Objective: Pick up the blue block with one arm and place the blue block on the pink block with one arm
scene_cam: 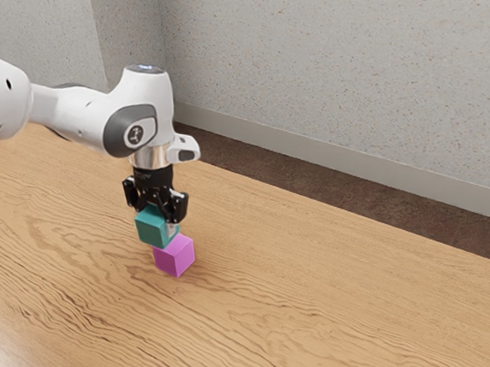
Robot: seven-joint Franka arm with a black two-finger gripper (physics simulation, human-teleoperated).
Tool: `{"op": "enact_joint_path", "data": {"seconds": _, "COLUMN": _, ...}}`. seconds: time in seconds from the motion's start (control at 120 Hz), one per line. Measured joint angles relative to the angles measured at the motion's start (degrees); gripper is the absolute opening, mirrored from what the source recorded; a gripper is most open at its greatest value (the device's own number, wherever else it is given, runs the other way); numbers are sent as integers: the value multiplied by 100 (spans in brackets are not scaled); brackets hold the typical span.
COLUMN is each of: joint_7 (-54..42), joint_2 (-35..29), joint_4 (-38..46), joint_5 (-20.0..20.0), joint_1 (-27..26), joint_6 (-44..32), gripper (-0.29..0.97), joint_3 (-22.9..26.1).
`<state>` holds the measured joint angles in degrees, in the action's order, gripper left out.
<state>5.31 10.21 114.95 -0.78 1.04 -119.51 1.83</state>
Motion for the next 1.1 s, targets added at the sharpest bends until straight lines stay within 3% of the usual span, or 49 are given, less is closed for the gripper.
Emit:
{"op": "enact_joint_path", "data": {"seconds": 0.442, "joint_7": -458, "joint_2": 608, "joint_4": -607, "joint_5": -29, "joint_1": 385, "joint_6": 95, "gripper": 40, "joint_3": 360}}
{"op": "enact_joint_path", "data": {"seconds": 1.1, "joint_7": -874, "joint_2": 758, "joint_4": -744, "joint_5": -26, "joint_1": 398, "joint_6": 116, "gripper": 40, "joint_3": 370}}
